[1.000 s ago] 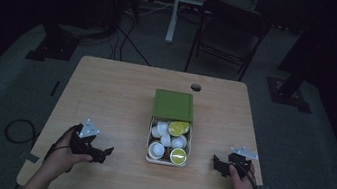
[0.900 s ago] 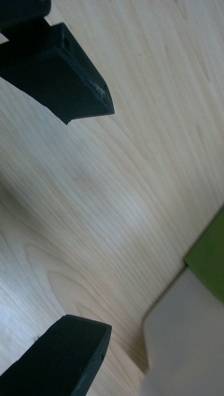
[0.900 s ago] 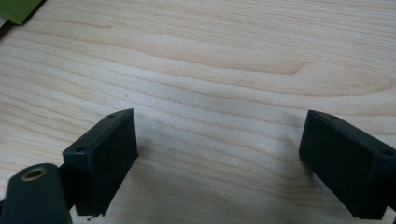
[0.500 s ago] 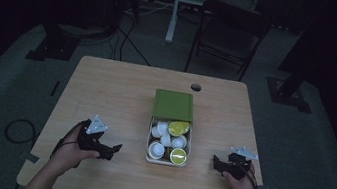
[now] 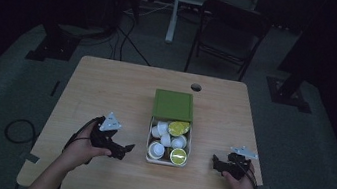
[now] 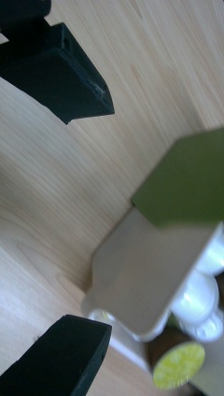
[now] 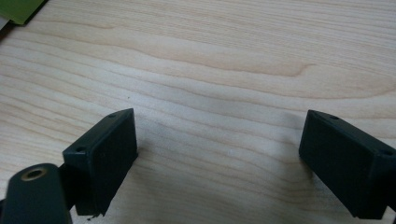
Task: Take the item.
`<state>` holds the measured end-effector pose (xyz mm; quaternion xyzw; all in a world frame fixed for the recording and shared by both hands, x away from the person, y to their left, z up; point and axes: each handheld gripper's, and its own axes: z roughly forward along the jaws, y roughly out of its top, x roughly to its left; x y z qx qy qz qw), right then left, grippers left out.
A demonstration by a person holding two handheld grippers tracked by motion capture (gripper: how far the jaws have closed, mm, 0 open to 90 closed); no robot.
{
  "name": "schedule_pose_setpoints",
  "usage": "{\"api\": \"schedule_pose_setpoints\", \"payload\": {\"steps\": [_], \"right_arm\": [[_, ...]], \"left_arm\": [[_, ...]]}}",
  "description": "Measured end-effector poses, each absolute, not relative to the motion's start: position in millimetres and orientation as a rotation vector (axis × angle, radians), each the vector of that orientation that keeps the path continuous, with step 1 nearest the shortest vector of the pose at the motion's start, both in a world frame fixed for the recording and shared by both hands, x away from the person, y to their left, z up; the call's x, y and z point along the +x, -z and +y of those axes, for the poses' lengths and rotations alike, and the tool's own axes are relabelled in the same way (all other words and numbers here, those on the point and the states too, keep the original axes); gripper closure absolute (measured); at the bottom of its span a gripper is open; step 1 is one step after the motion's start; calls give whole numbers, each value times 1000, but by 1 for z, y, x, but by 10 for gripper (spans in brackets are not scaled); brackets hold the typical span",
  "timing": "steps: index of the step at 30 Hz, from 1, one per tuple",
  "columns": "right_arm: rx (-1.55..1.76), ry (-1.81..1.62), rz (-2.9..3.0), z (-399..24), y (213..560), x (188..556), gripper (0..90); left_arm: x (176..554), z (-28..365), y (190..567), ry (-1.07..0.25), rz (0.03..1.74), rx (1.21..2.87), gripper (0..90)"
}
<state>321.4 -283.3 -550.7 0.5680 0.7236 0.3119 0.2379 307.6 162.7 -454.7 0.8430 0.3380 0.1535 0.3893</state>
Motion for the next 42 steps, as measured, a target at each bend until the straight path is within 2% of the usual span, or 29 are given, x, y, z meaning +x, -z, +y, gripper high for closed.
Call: {"api": "schedule_pose_setpoints", "payload": {"steps": [18,42], "right_arm": [[1552,-857,1986,-283,551,321,110],[1548,-859,1992,-283,551,321,109]], "left_arm": [[313,125,429,-368,743,2130,4],[327,74,427,-349,625,2188,20]]}}
